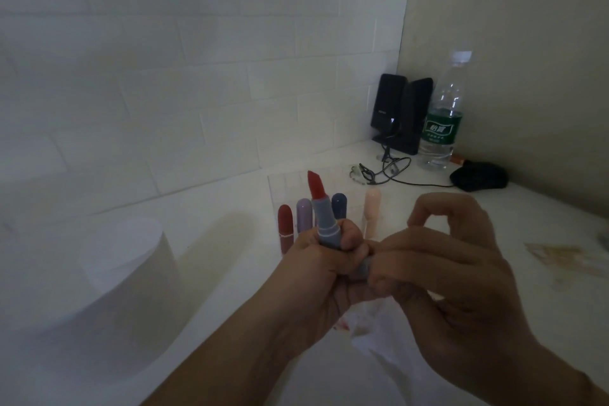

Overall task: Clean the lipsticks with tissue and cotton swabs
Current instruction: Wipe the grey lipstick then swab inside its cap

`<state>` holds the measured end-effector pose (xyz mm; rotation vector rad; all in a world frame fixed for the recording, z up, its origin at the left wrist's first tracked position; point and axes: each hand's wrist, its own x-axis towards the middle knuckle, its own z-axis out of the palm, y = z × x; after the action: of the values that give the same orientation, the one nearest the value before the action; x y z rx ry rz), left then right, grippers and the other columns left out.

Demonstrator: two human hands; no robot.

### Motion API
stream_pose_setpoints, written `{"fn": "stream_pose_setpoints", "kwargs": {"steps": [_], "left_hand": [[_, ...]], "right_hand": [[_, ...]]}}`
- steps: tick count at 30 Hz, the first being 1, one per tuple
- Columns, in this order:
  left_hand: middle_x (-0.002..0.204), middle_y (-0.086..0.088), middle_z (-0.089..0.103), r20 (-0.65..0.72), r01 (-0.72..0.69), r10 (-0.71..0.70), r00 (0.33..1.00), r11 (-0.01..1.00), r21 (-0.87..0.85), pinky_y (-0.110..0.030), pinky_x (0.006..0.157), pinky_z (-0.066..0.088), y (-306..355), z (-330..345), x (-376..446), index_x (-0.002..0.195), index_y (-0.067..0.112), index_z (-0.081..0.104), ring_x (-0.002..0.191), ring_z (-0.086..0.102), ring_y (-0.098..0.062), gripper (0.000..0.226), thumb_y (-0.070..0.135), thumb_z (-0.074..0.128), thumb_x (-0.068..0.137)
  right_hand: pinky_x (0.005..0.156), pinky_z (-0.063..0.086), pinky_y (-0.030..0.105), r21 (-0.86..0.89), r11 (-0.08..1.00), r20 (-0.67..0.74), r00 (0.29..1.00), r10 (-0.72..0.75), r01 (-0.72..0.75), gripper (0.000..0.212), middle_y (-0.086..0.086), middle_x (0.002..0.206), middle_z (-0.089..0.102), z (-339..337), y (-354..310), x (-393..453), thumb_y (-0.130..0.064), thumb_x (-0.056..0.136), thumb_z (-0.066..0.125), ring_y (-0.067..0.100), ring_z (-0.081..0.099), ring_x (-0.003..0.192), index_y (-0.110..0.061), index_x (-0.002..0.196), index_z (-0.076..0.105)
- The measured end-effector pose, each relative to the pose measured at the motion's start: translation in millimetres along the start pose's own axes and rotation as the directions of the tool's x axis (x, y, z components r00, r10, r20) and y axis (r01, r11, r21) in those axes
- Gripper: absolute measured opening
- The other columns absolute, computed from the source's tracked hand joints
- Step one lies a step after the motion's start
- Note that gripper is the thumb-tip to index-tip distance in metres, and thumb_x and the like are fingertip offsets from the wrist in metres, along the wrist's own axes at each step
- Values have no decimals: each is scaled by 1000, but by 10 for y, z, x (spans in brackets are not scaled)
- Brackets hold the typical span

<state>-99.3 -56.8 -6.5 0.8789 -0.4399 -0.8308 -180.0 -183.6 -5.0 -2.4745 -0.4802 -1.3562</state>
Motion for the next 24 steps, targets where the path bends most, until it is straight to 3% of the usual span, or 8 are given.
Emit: {"fn": "stream_pose_setpoints", "kwargs": {"steps": [2,5,9,12,16,18,21,24], "left_hand": [[64,-10,44,11,34,-34,999,998,-46,-26,46,53,-18,-19,5,56,12,54,52,51,-18,31,-15,49,70],[68,-11,46,29,59,-58,998,997,-46,-35,55,59,-53,-45,26,60,12,55,60,53,-22,31,-15,47,74],[65,-13,54,-41,39,-40,998,999,-20,-35,56,60,-44,-24,31,63,10,50,60,61,-23,30,-11,42,82],[59,-9,58,-77,7,-6,997,1000,19,-34,56,60,-13,-16,24,67,9,46,55,63,-19,29,-10,38,88],[58,-7,60,-110,-12,18,994,999,51,-37,63,60,-3,10,10,68,9,44,56,64,-19,31,-9,37,93],[59,-8,60,-118,-9,13,993,1000,30,-36,59,61,-10,15,16,67,8,45,58,64,-20,32,-10,37,93],[64,-10,62,-167,2,2,986,1000,25,-36,57,60,-15,-8,46,67,8,46,62,64,-22,34,-12,38,93],[70,-15,62,-219,-3,0,976,1000,-13,-35,55,59,-6,-46,66,64,9,48,65,65,-25,37,-12,38,93]], "right_hand": [[68,40,44,16,998,19,998,-64,64,20,-16,85,69,34,17,-12,-16,83,61,19,49,88,-21,67,72],[64,42,40,-86,986,-13,990,-143,142,34,-11,83,70,44,44,-3,-18,93,51,21,50,84,-19,67,73],[69,25,30,-285,950,-7,990,-137,130,18,-10,78,68,-33,55,28,-7,74,57,23,46,89,-23,72,65],[71,19,28,-265,962,21,998,-62,65,12,-9,75,67,-42,18,28,-11,71,56,22,46,88,-22,72,63],[66,37,36,-47,994,37,994,105,-104,15,-14,72,61,3,-3,2,-15,77,55,16,47,81,-18,64,62],[66,40,29,134,966,25,975,221,-222,16,-17,73,55,8,-3,14,-20,82,52,10,48,80,-26,68,56],[64,40,19,465,808,-22,907,420,-363,19,-9,71,57,-44,50,62,-23,86,51,13,53,73,-28,69,58],[61,39,20,708,548,34,796,604,-446,24,-4,71,63,-185,305,117,-14,89,54,14,52,68,-23,73,69]]}}
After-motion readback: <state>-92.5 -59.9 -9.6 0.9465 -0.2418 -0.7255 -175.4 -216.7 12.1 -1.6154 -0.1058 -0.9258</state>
